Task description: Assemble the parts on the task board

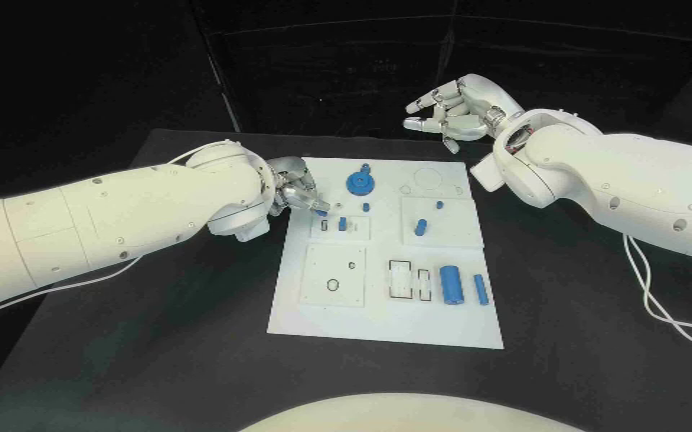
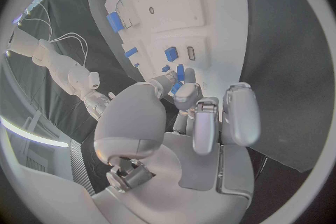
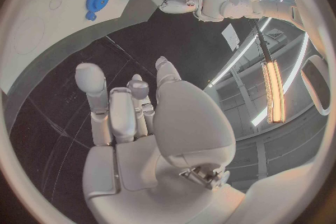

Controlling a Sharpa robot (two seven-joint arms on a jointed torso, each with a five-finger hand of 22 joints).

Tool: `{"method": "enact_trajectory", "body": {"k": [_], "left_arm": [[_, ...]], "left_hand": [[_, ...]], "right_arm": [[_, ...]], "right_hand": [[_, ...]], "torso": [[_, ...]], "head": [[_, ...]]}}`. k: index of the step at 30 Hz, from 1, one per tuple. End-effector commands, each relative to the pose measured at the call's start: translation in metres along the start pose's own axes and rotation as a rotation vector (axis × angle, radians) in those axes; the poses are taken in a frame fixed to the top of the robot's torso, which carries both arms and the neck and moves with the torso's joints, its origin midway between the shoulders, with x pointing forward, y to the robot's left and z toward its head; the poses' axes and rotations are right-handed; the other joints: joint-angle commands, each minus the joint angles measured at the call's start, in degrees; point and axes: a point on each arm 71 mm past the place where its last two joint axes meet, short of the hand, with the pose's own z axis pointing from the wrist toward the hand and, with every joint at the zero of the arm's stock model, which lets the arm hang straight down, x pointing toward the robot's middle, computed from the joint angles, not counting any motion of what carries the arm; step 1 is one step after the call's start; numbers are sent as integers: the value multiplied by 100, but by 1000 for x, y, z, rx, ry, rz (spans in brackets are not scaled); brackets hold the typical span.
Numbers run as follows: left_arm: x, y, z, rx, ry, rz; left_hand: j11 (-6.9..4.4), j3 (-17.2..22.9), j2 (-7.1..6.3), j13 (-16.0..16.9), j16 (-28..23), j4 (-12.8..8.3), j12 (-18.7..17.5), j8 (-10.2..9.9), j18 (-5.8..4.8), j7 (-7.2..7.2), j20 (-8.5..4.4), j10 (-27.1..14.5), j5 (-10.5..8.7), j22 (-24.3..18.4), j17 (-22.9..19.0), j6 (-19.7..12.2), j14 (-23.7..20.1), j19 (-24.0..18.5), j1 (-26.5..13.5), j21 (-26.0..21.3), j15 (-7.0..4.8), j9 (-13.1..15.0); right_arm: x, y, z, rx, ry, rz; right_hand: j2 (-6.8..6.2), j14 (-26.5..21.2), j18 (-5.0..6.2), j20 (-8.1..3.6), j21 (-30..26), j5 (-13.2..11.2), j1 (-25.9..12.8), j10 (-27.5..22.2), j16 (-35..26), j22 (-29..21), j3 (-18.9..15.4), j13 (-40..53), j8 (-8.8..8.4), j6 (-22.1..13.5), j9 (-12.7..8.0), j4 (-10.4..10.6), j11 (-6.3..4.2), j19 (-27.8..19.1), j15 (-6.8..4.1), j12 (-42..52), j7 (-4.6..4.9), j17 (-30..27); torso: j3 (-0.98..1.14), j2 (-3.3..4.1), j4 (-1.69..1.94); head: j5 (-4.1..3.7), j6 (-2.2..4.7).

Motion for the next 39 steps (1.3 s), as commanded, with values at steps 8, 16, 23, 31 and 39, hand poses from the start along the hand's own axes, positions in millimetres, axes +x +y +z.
{"method": "enact_trajectory", "body": {"k": [8, 16, 23, 31, 39], "left_arm": [[4, -2, 2, -27, 11, 84], [10, -5, 6, -46, 43, 112], [13, -9, 12, -54, 52, 121], [14, -9, 13, -65, 58, 126], [15, -8, 12, -73, 67, 131]], "left_hand": [[-15, 799, 31, -104, 18, -741, -92, 39, -37, -29, 22, -14, 28, -4, 1509, 2, 615, -3, -40, -31, 6, 13], [-15, 799, 31, -104, 18, -741, -92, 39, -37, -29, 22, -14, 28, -4, 1509, 2, 615, -3, -40, -31, 6, 13], [-16, 818, 22, -108, 18, -747, -94, 48, -35, -29, 21, -11, 28, -12, 1509, -3, 615, -7, -49, -39, 5, 16], [-16, 821, 21, -107, 18, -747, -93, 50, -36, -29, 21, -10, 28, -10, 1509, -3, 615, -6, -51, -38, 5, 17], [-16, 821, 21, -107, 18, -747, -93, 50, -36, -29, 21, -10, 28, -10, 1509, -3, 615, -6, -51, -38, 5, 17]], "right_arm": [[1, 3, 1, -8, 0, 0], [2, 3, 1, -9, 1, 0], [2, 3, 1, -10, 2, 1], [2, 3, 1, -10, 2, 1], [2, 3, 1, -8, 3, 0]], "right_hand": [[79, 95, 66, 14, -23, 27, 15, -24, -16, -5, -27, -7, 27, -45, -2, 3, 4, 1, -18, 4, -1, 10], [89, 94, 67, 15, -26, 31, 21, -23, -21, -9, -27, -7, 28, -46, -2, 5, 4, 1, -19, 6, -2, 4], [89, 94, 67, 15, -26, 31, 21, -23, -21, -9, -27, -7, 28, -46, -2, 5, 4, 1, -19, 6, -2, 4], [89, 94, 67, 15, -26, 31, 21, -23, -21, -9, -27, -7, 28, -46, -2, 5, 4, 1, -19, 6, -2, 4], [89, 94, 67, 15, -26, 31, 21, -23, -21, -9, -27, -7, 28, -46, -2, 5, 4, 1, -19, 6, -2, 4]], "torso": [[1, 6, 5], [-1, 4, 3], [-3, 7, 4], [1, 8, 5], [-2, 0, 8]], "head": [[-5, -14], [-8, -31], [-5, -39], [-10, -54], [-5, -70]]}}
